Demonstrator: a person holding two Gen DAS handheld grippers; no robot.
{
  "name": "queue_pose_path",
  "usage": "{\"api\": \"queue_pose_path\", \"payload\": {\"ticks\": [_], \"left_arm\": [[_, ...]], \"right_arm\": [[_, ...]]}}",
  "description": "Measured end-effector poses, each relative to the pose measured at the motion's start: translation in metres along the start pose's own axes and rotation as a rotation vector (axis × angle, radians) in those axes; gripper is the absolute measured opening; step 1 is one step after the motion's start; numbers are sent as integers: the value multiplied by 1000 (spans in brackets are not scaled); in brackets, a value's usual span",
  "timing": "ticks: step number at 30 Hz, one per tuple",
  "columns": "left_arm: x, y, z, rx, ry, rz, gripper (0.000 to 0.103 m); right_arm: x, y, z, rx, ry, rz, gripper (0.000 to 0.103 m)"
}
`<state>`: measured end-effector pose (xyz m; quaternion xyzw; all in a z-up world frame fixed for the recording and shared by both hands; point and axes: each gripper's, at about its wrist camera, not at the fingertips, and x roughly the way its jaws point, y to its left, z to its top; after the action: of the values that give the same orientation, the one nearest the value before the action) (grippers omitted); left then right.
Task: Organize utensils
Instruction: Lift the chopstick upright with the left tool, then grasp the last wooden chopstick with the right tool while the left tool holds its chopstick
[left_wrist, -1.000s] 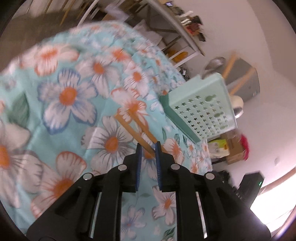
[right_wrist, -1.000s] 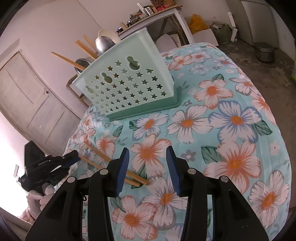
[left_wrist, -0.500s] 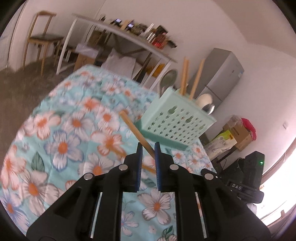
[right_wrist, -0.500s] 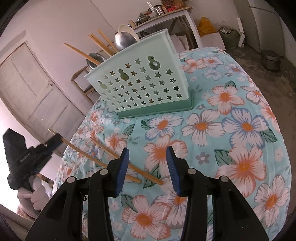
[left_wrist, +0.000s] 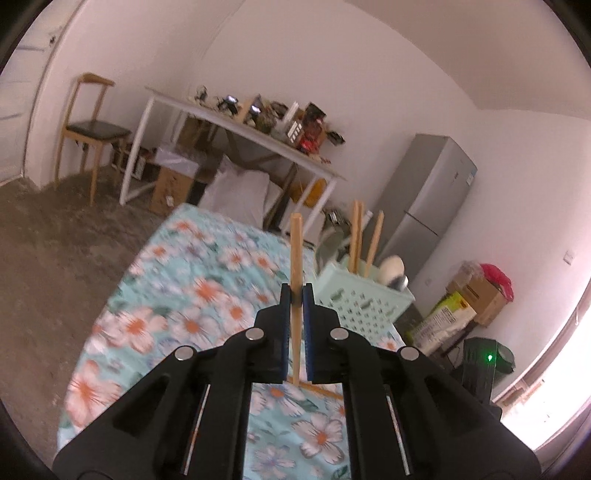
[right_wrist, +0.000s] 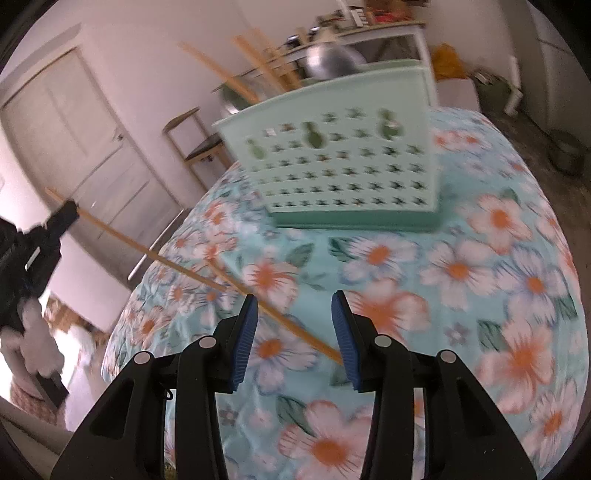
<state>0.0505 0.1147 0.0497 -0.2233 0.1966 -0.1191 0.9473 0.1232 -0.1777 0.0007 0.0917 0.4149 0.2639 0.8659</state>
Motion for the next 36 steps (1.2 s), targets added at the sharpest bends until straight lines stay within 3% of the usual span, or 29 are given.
{"api": "queue_pose_path", "payload": {"ticks": [8,15,25,29,36], "left_arm": [[-27,13,18,20,-78,113,5],[-24,9,29,89,-69,222,5],[10,8,37,150,30,360,6],[16,5,41,166,37,374,6],[22,-1,41,183,42,376,6]], "right_arm": [[48,59,18,-263,81,31,40],[94,97,25,-447,148,-1,34],[133,114,25,-540,219,-38,23],[135,114,25,-533,218,-40,14],[133,110,32,-505,196,-37,11]]}}
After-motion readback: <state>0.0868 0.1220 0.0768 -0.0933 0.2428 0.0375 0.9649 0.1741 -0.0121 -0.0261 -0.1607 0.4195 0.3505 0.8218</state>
